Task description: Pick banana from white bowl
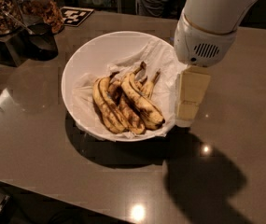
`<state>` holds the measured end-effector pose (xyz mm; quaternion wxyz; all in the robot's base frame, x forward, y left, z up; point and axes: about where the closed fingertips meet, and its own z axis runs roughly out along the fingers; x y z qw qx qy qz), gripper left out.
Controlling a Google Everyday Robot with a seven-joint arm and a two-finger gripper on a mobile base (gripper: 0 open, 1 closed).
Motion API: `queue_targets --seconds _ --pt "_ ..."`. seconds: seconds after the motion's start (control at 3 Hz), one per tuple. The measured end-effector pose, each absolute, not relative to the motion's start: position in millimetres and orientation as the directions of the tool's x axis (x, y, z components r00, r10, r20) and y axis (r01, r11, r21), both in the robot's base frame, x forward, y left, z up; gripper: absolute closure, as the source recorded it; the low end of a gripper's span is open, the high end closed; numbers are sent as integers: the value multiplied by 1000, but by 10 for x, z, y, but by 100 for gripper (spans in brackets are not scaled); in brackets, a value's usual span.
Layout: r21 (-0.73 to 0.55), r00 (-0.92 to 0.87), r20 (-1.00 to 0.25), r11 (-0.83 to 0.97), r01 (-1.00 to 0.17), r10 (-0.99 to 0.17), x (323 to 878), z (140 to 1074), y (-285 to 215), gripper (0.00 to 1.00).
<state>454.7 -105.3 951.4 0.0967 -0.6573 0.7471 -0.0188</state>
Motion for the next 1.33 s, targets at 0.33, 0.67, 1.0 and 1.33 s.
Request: queue_targets --seconds 0.33,0.67,1.0,1.33 --pt "-147 -176 -118 193 -970 -977 4628 9444 -948 0" --pt "-123 -258 -100 269 -955 -961 4664 9355 -853 0" --pt "-135 -270 -114 284 -949 -956 4689 9376 -824 0" --pt "-130 -293 -134 310 -942 -947 4719 9349 -763 0"
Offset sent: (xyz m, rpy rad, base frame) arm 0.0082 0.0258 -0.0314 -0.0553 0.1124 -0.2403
